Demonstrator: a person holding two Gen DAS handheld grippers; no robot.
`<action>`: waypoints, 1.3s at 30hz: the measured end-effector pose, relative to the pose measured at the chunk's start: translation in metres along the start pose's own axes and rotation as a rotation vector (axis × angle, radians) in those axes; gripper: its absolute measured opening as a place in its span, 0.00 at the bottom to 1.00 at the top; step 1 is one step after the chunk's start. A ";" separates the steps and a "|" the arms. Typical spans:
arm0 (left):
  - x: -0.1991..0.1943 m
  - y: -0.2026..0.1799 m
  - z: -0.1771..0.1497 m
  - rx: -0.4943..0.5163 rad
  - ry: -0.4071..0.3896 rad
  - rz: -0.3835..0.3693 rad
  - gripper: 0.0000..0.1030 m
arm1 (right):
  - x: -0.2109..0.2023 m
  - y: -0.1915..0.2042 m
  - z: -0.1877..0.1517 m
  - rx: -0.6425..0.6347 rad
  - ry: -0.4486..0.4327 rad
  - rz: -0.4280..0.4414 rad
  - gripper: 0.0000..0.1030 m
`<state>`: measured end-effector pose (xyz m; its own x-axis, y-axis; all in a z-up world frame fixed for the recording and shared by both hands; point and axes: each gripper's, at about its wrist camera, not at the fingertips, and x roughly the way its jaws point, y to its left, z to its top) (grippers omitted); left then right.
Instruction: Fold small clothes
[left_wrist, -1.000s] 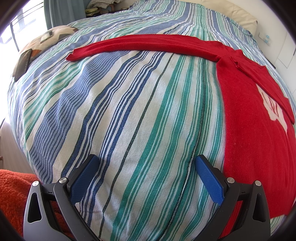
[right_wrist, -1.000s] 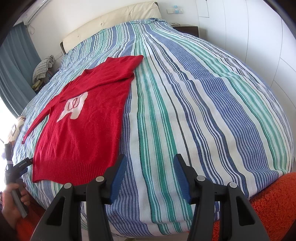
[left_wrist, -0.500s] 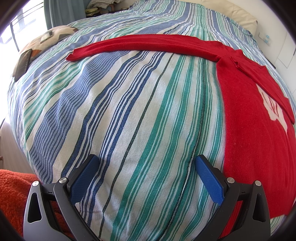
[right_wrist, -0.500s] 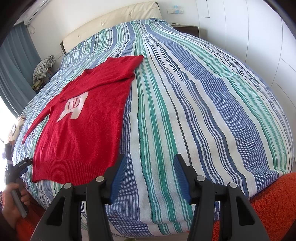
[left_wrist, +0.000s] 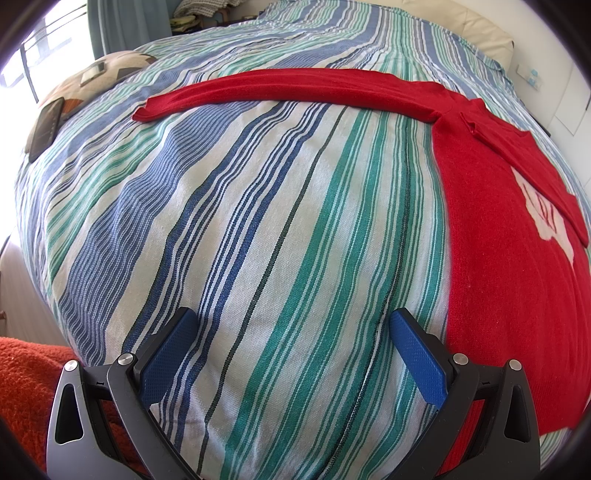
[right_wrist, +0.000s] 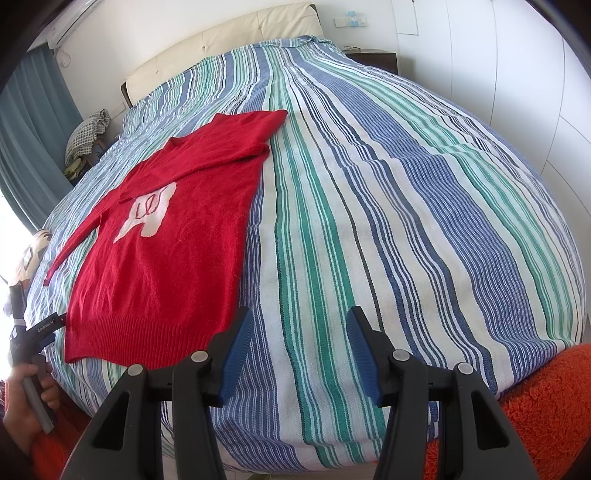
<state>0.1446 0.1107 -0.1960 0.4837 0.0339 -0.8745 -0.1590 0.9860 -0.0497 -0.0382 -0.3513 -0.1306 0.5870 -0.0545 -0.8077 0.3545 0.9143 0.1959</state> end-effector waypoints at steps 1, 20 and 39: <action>0.000 0.000 0.000 0.000 0.000 0.000 1.00 | 0.000 0.000 0.000 0.000 0.000 0.000 0.51; 0.000 -0.001 0.000 0.001 0.000 0.001 1.00 | -0.001 0.000 0.000 0.000 0.000 0.000 0.51; -0.021 0.025 0.019 -0.103 0.004 -0.154 0.99 | 0.000 -0.001 0.000 0.003 -0.002 0.002 0.51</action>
<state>0.1464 0.1374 -0.1695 0.5059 -0.1171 -0.8546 -0.1708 0.9575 -0.2323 -0.0387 -0.3527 -0.1303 0.5892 -0.0539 -0.8062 0.3554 0.9134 0.1987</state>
